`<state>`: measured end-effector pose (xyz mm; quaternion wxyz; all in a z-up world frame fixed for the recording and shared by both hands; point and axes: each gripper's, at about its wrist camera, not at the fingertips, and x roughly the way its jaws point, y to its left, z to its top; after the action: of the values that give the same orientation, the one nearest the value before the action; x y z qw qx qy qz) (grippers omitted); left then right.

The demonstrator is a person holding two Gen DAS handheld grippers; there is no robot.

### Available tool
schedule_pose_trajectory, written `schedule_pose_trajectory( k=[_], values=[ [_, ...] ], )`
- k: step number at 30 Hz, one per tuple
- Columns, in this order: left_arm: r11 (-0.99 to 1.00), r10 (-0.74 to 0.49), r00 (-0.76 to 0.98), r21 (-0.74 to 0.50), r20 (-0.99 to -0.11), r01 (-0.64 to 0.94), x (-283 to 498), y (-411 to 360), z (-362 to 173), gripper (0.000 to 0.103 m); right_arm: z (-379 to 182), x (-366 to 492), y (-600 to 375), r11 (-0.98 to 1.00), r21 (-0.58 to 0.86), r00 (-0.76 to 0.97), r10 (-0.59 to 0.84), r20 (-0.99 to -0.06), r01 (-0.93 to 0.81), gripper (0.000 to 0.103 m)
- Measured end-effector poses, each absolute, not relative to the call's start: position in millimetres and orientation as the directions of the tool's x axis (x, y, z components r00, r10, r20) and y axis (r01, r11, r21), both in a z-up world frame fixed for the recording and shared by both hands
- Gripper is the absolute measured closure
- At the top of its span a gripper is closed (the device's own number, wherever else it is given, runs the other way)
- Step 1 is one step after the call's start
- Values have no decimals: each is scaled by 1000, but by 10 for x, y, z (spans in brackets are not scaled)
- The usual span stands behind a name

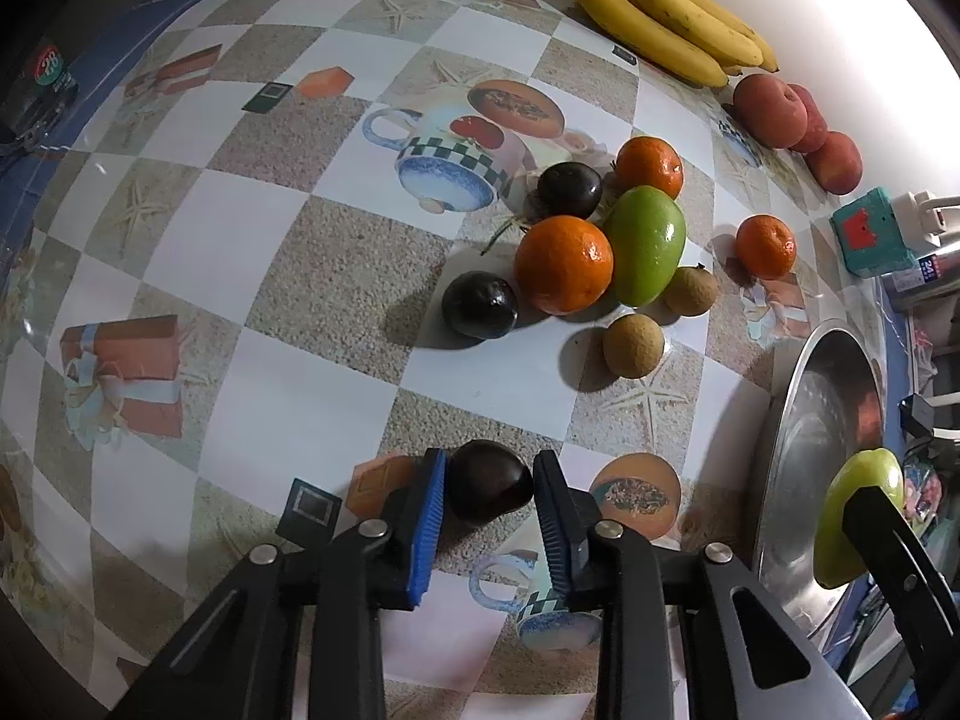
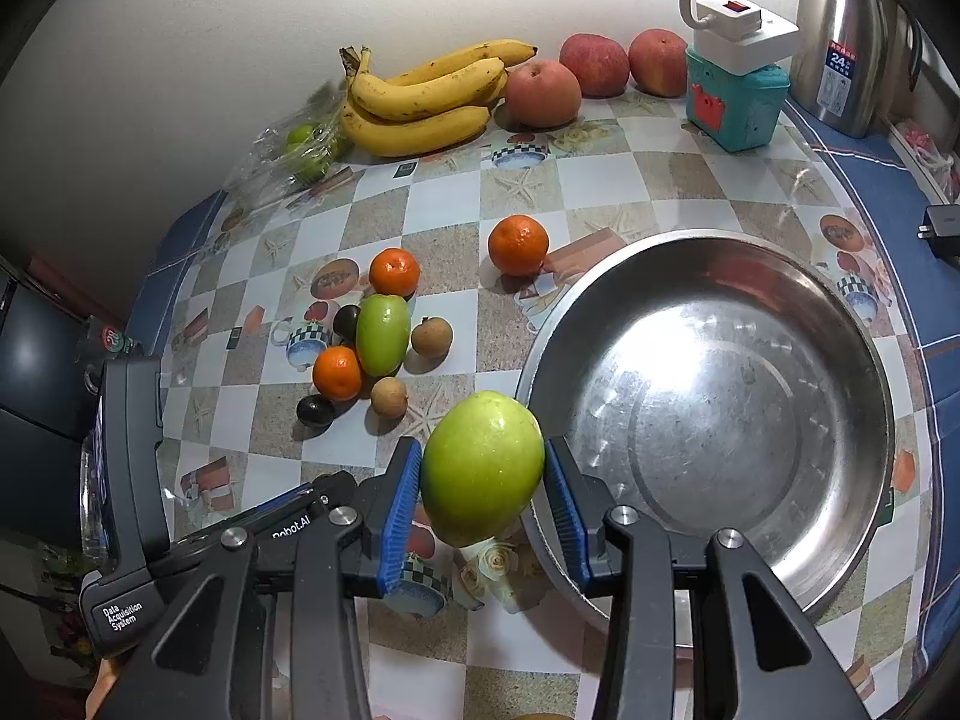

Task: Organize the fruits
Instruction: 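Grasp the dark plum with the left tool while the right tool holds the apple, then carry the green apple with the right tool into the steel basin while the left tool carries the plum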

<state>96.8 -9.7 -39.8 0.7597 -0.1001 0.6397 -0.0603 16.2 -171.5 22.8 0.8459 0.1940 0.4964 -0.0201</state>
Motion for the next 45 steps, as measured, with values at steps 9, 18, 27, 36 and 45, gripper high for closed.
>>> schedule_pose_trajectory(
  k=[9, 18, 27, 36, 45],
  values=[
    [956, -275, 170, -287, -946, -53, 929, 82, -323, 72, 261, 141, -1787, 911, 334, 516, 172, -839, 240, 60],
    [944, -313, 190, -326, -931, -41, 880, 72, -190, 72, 156, 172, -2030, 887, 349, 493, 168, -853, 301, 60],
    [922, -387, 213, -383, -897, 64, 786, -279, 59, 72, -56, 137, -2569, 843, 313, 446, 99, -890, 437, 60],
    [890, -421, 188, -365, -887, 274, 779, -1151, 205, 72, -142, 41, -2986, 787, 347, 440, 107, -892, 511, 60],
    [870, -390, 149, -310, -909, 384, 823, -1777, -38, 72, -185, -42, -3261, 747, 359, 432, 108, -896, 559, 59]
  ],
)
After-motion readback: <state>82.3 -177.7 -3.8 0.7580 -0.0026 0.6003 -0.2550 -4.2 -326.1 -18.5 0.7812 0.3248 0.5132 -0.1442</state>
